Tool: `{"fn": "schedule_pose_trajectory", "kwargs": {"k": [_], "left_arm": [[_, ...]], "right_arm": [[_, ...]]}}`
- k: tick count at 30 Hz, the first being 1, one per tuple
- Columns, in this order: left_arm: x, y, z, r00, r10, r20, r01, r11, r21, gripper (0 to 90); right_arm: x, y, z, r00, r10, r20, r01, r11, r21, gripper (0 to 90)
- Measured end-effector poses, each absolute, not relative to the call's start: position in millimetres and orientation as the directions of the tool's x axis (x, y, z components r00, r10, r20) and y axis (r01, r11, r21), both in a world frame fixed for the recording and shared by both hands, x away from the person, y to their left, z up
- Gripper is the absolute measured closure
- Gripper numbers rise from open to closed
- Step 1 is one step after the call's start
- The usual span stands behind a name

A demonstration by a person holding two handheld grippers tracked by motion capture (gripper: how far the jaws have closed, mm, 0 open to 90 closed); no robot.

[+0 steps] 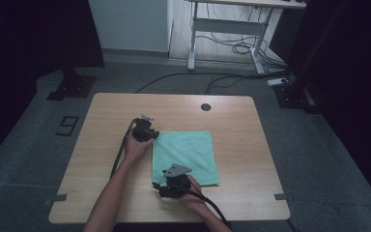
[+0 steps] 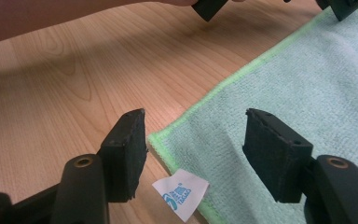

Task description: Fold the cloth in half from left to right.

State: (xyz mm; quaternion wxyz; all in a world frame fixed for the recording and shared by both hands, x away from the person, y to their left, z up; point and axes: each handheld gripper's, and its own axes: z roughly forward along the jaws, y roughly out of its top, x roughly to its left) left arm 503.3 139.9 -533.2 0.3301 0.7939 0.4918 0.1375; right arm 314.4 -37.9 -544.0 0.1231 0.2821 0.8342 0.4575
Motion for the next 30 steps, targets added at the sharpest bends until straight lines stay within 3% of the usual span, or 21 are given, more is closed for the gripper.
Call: {"fn": "schedule_pose_trajectory", "kwargs": {"k": [6, 13, 19, 25, 30], "left_arm": [[500, 135, -530, 0.499, 0.860, -0.107, 0.673, -0.307, 0.673, 85.4], [499, 130, -530, 0.493, 0.865, -0.097, 0.670, -0.307, 0.676, 85.8], [500, 130, -531, 0.489, 0.866, -0.105, 0.670, -0.296, 0.681, 85.9], [501, 131, -531, 0.489, 0.865, -0.114, 0.667, -0.287, 0.687, 85.9], [501, 130, -528, 0.492, 0.863, -0.116, 0.658, -0.281, 0.699, 85.9]], "right_arm": [[312, -36, -543, -0.822, 0.567, 0.057, 0.352, 0.425, 0.834, 45.1], [308, -25, -546, -0.856, 0.515, 0.048, 0.328, 0.469, 0.820, 51.2], [311, -14, -551, -0.842, 0.539, 0.024, 0.350, 0.511, 0.785, 52.8], [315, -9, -551, -0.804, 0.594, -0.012, 0.366, 0.512, 0.777, 72.8], [321, 0, -549, -0.791, 0.612, -0.005, 0.393, 0.513, 0.764, 84.4]]}}
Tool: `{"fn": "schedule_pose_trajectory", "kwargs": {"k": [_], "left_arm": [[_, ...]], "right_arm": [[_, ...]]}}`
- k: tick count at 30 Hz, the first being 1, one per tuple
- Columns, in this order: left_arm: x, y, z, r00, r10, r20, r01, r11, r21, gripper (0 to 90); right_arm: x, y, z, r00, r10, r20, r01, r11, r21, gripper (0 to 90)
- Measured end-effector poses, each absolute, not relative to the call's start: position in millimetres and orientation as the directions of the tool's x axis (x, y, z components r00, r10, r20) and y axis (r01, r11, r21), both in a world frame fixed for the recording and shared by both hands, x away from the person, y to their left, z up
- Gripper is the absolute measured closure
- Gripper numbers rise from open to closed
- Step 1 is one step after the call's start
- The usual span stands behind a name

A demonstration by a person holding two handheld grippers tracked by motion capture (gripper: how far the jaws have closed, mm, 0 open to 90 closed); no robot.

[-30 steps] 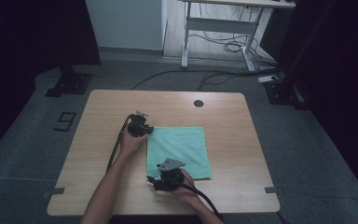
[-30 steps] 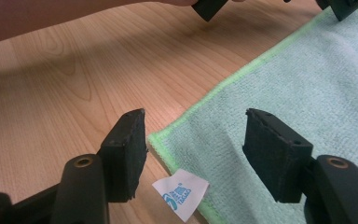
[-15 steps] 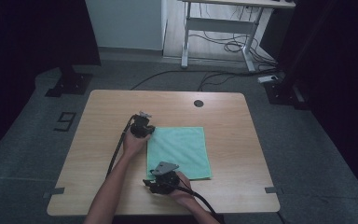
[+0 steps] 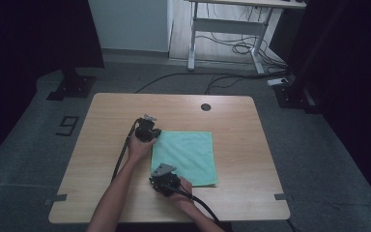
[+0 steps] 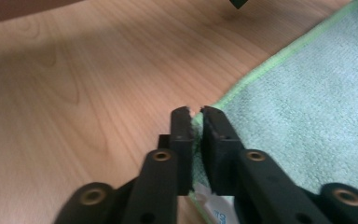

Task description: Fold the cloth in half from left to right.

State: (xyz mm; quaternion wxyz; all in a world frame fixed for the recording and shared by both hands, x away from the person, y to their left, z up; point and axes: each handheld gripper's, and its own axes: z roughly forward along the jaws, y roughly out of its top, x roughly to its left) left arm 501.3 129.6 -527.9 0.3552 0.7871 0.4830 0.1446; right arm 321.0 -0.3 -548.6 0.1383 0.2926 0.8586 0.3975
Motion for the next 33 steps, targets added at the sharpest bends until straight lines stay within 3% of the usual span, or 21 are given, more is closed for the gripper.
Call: {"fn": "schedule_pose_trajectory", "kwargs": {"k": [5, 12, 33], "left_arm": [[501, 127, -524, 0.502, 0.857, -0.115, 0.648, -0.285, 0.707, 85.9], [500, 128, -523, 0.505, 0.856, -0.111, 0.653, -0.295, 0.697, 85.9], [480, 136, -476, 0.516, 0.853, -0.082, 0.590, -0.284, 0.756, 85.7]], "right_arm": [[323, 4, -550, -0.781, 0.621, 0.063, 0.434, 0.466, 0.771, 85.3], [322, 4, -549, -0.781, 0.620, 0.077, 0.438, 0.456, 0.774, 85.3], [300, -6, -514, -0.791, 0.607, 0.080, 0.352, 0.344, 0.871, 85.6]]}}
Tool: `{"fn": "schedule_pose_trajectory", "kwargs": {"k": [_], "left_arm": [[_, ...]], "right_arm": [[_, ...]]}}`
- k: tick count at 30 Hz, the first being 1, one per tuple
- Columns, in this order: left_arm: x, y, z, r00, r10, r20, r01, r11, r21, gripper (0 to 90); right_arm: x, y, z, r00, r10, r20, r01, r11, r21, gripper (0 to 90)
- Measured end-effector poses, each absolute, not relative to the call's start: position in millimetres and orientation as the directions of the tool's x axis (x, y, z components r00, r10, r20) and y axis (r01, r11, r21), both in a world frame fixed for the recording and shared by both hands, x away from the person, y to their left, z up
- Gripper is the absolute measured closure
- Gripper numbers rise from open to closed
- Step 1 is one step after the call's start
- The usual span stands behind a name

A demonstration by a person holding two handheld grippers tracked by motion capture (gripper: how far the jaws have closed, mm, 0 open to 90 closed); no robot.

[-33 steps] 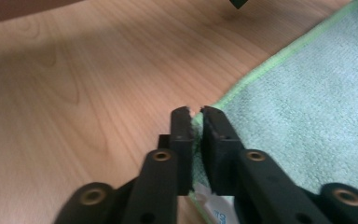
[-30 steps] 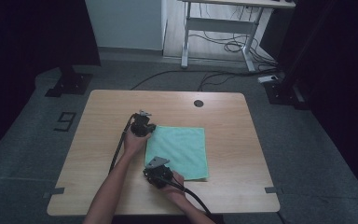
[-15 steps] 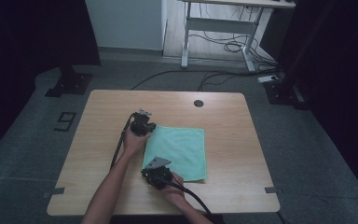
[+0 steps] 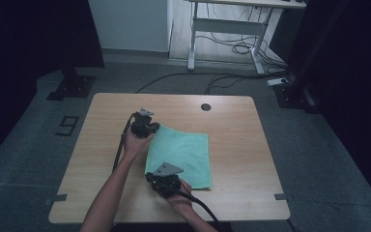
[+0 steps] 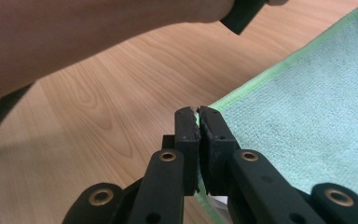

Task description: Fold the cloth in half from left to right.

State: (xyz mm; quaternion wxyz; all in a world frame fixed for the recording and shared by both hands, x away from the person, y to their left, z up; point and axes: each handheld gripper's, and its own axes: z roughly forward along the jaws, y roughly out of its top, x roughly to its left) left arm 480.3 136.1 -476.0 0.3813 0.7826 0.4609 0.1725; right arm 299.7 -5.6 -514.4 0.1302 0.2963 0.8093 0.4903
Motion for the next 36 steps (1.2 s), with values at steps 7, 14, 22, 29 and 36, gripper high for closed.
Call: {"fn": "schedule_pose_trajectory", "kwargs": {"k": [7, 14, 22, 29, 36], "left_arm": [[480, 132, -471, 0.518, 0.853, -0.067, 0.589, -0.298, 0.751, 85.8], [481, 129, -468, 0.521, 0.851, -0.065, 0.584, -0.301, 0.754, 85.8], [483, 128, -468, 0.524, 0.850, -0.064, 0.585, -0.304, 0.752, 85.9], [475, 122, -446, 0.544, 0.839, -0.030, 0.543, -0.324, 0.775, 85.8], [476, 128, -448, 0.529, 0.848, -0.047, 0.570, -0.313, 0.760, 85.7]], "right_arm": [[297, -10, -514, -0.792, 0.605, 0.083, 0.350, 0.339, 0.873, 85.7], [299, -12, -512, -0.789, 0.608, 0.093, 0.351, 0.321, 0.880, 85.8], [302, -12, -514, -0.793, 0.601, 0.102, 0.355, 0.319, 0.879, 85.9], [297, -10, -501, -0.801, 0.591, 0.097, 0.324, 0.292, 0.900, 85.9], [295, -20, -502, -0.789, 0.605, 0.104, 0.331, 0.276, 0.903, 85.9]]}}
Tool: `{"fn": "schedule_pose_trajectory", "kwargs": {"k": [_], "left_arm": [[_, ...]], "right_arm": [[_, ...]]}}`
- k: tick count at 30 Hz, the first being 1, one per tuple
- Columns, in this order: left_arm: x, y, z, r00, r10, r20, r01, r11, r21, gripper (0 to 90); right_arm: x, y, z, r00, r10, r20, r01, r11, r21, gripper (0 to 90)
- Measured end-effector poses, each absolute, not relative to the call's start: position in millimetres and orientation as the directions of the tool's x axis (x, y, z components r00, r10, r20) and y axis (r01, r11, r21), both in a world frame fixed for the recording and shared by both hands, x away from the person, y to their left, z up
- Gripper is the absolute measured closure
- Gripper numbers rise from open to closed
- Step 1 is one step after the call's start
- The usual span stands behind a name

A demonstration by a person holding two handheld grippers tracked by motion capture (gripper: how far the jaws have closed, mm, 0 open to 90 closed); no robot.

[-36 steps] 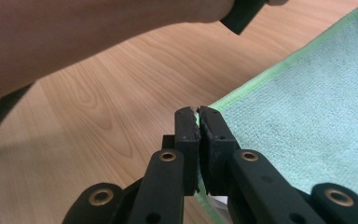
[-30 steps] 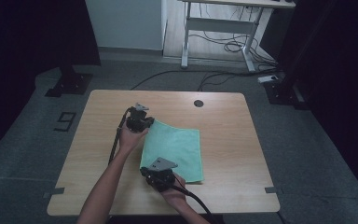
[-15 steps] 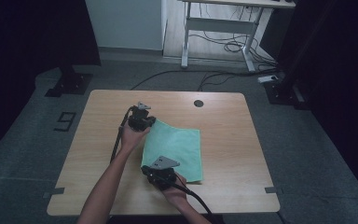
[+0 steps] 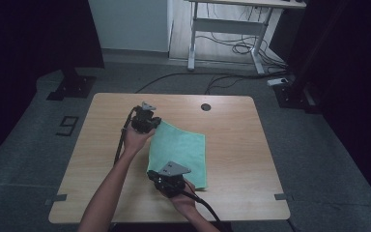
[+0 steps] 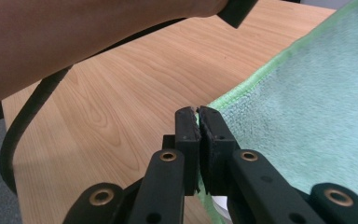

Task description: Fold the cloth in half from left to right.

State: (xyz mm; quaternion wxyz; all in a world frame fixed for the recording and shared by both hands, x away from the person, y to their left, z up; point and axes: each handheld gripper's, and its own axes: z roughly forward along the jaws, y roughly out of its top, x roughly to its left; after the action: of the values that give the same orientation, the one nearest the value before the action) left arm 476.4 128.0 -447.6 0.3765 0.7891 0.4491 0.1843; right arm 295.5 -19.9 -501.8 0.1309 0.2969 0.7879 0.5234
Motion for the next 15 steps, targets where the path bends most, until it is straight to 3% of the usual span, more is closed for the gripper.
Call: {"fn": "schedule_pose_trajectory", "kwargs": {"k": [15], "left_arm": [[473.4, 138.0, -452.4, 0.514, 0.855, -0.072, 0.590, -0.291, 0.753, 85.5]], "right_arm": [[293.0, -17.6, -501.5, -0.796, 0.597, 0.106, 0.332, 0.283, 0.900, 85.9]]}}
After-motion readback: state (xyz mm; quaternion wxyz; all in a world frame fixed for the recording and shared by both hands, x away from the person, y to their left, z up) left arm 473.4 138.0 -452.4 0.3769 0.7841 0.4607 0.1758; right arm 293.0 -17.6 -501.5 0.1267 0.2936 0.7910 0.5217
